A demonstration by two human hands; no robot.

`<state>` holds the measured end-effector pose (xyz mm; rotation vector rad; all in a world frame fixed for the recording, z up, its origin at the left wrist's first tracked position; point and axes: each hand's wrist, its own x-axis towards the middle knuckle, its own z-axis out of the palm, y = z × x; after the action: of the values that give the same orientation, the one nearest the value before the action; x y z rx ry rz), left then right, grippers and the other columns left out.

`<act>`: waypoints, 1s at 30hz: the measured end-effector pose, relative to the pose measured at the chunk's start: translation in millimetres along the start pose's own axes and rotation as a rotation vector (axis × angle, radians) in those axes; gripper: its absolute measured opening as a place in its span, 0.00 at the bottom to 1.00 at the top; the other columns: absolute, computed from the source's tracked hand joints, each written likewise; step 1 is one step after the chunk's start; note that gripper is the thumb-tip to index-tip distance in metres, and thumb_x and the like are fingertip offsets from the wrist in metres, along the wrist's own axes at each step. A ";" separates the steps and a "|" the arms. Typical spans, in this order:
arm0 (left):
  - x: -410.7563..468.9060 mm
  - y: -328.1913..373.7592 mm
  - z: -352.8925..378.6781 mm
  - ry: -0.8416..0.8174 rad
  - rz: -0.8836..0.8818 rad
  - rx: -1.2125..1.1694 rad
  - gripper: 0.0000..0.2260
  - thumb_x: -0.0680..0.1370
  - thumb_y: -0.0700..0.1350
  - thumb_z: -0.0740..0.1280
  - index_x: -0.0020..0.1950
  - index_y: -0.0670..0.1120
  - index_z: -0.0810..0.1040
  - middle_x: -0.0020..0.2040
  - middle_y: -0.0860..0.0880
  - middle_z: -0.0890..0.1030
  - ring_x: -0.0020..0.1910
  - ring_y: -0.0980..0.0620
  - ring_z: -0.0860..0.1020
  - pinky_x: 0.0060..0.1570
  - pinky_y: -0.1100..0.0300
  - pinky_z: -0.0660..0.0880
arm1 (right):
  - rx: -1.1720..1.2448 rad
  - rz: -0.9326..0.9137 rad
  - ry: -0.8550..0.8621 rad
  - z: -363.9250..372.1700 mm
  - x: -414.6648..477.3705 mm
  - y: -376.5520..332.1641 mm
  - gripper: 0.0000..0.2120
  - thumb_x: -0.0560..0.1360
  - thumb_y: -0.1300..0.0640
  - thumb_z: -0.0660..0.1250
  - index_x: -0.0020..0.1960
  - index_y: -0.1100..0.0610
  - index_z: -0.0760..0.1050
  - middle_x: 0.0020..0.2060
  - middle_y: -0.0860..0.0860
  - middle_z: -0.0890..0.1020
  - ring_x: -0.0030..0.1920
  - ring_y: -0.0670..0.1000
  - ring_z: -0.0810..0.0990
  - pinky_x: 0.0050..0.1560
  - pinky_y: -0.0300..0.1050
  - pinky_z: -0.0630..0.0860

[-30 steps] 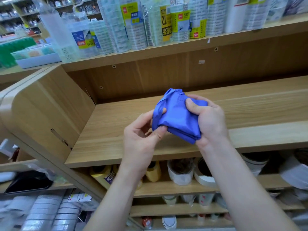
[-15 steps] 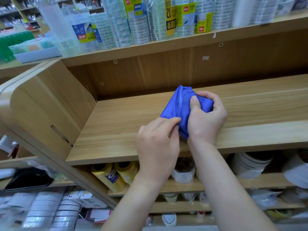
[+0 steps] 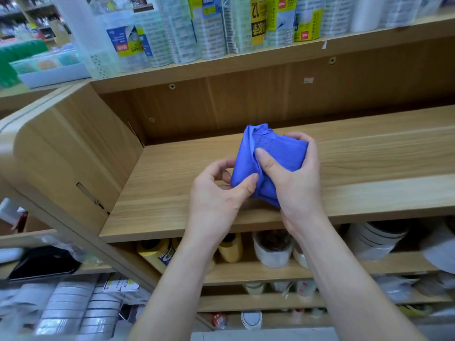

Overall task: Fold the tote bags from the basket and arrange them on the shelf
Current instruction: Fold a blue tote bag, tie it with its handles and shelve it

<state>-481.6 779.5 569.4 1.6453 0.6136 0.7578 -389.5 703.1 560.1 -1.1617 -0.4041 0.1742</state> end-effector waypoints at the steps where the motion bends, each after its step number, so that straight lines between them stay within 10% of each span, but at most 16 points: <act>1: -0.7 2.1 -0.6 -0.087 -0.071 -0.080 0.15 0.68 0.43 0.78 0.52 0.47 0.80 0.40 0.51 0.80 0.37 0.53 0.80 0.38 0.55 0.82 | 0.015 -0.027 -0.017 2.8 -1.8 -1.4 0.20 0.69 0.60 0.77 0.54 0.52 0.71 0.47 0.47 0.79 0.46 0.44 0.80 0.50 0.45 0.79; 9: -4.9 3.1 6.0 -0.152 -0.057 -0.383 0.09 0.69 0.42 0.74 0.48 0.44 0.85 0.50 0.42 0.85 0.51 0.43 0.82 0.54 0.49 0.79 | 0.363 0.032 0.187 28.6 -10.7 -12.3 0.11 0.75 0.60 0.71 0.53 0.55 0.71 0.46 0.52 0.79 0.44 0.49 0.79 0.51 0.53 0.79; 14: -19.6 -5.4 13.3 -0.036 0.032 -0.120 0.16 0.69 0.55 0.74 0.48 0.45 0.83 0.45 0.45 0.85 0.44 0.48 0.82 0.49 0.50 0.78 | 0.242 0.063 0.266 27.8 -1.8 -10.8 0.05 0.82 0.53 0.62 0.49 0.53 0.71 0.42 0.48 0.76 0.41 0.45 0.75 0.46 0.44 0.75; 17: -24.4 -5.4 -3.1 -0.120 -0.019 0.021 0.21 0.70 0.62 0.71 0.52 0.48 0.83 0.48 0.43 0.83 0.47 0.45 0.79 0.51 0.52 0.76 | 0.023 -0.001 0.116 14.8 8.6 -13.2 0.04 0.82 0.54 0.62 0.47 0.51 0.72 0.38 0.44 0.74 0.38 0.43 0.72 0.44 0.40 0.71; 24: 0.4 38.6 -41.2 -0.234 0.054 -0.003 0.28 0.67 0.45 0.75 0.67 0.51 0.74 0.49 0.45 0.85 0.49 0.47 0.84 0.52 0.53 0.81 | -0.098 -0.102 -0.395 -2.3 13.4 -23.1 0.05 0.79 0.60 0.64 0.45 0.52 0.74 0.38 0.46 0.76 0.38 0.45 0.73 0.39 0.37 0.71; 30: 7.2 50.1 -43.7 -0.316 0.202 0.167 0.12 0.67 0.45 0.76 0.50 0.47 0.85 0.39 0.39 0.84 0.41 0.36 0.82 0.42 0.44 0.81 | -0.276 0.078 -0.872 -16.1 27.1 -47.6 0.04 0.73 0.57 0.66 0.46 0.55 0.75 0.36 0.47 0.76 0.36 0.44 0.73 0.37 0.36 0.71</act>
<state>-510.2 802.9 625.1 1.9537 0.2944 0.5839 -361.8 679.7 604.3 -1.3333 -1.1777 0.7206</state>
